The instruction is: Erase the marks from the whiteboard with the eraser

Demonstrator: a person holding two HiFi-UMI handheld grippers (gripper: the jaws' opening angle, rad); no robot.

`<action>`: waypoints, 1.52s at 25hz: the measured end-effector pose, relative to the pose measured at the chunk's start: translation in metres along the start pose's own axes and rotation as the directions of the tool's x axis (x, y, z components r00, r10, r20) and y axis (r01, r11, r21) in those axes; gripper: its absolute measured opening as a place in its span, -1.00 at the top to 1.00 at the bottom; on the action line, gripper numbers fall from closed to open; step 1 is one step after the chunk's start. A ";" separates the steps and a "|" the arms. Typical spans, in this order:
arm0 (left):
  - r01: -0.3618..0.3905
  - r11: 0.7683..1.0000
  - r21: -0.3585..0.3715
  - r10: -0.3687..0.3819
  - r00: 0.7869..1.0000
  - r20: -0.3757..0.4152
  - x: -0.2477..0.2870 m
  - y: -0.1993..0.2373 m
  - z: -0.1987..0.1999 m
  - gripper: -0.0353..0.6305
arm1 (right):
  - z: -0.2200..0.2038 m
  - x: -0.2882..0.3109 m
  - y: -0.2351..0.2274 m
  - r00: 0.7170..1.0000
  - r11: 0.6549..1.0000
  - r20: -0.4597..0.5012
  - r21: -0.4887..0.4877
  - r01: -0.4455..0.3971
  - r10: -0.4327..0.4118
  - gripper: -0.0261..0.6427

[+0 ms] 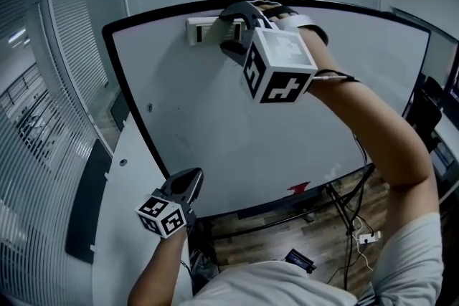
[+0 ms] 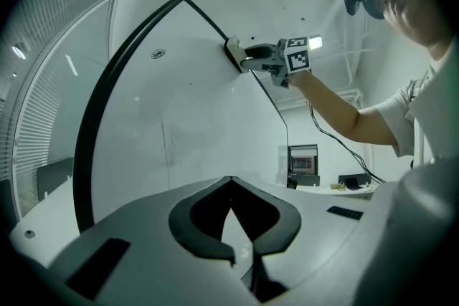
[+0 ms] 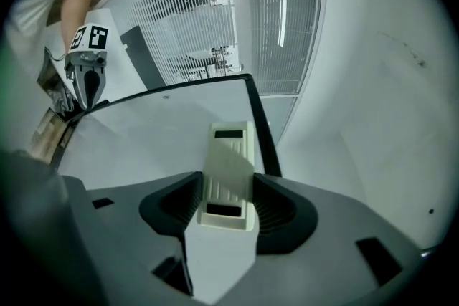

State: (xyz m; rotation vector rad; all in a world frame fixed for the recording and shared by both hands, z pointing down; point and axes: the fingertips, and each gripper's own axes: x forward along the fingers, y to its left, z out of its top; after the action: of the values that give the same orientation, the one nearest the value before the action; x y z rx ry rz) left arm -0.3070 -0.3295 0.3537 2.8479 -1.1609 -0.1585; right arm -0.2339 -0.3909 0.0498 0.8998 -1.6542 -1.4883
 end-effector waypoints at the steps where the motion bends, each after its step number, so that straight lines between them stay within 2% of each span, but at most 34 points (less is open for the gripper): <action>1: 0.004 1.000 -0.001 -0.004 1.000 0.006 0.000 -0.001 0.001 0.87 | 0.003 0.001 0.007 1.000 1.000 0.008 0.008 -0.011 0.011 0.22; 7: -0.007 1.000 0.009 0.007 1.000 0.003 -0.002 0.000 0.003 0.87 | 0.021 0.012 0.065 0.996 0.997 0.055 0.017 -0.069 0.068 0.22; 13: -0.023 1.000 0.009 0.023 1.000 -0.005 -0.008 0.004 0.002 0.87 | 0.036 0.024 0.118 0.998 0.999 0.047 -0.001 -0.032 0.032 0.22; 27: -0.079 0.997 0.019 0.080 0.997 -0.024 -0.024 0.007 -0.011 0.87 | 0.047 0.049 0.295 0.963 0.963 0.042 -0.055 -0.264 0.266 0.22; 32: -0.096 0.994 0.046 0.098 0.995 -0.029 -0.029 0.010 -0.004 0.87 | 0.051 0.051 0.317 0.959 0.956 0.027 -0.100 -0.277 0.281 0.22; 38: -0.102 0.993 0.061 0.104 0.994 -0.034 -0.031 0.011 0.001 0.87 | 0.056 0.051 0.300 0.953 0.951 0.014 -0.082 -0.299 0.302 0.22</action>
State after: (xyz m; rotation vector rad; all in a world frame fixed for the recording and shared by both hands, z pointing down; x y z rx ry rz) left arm -0.3368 -0.3161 0.3560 2.8195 -1.3229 -0.0661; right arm -0.3167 -0.3816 0.3479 0.5565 -1.6546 -1.3489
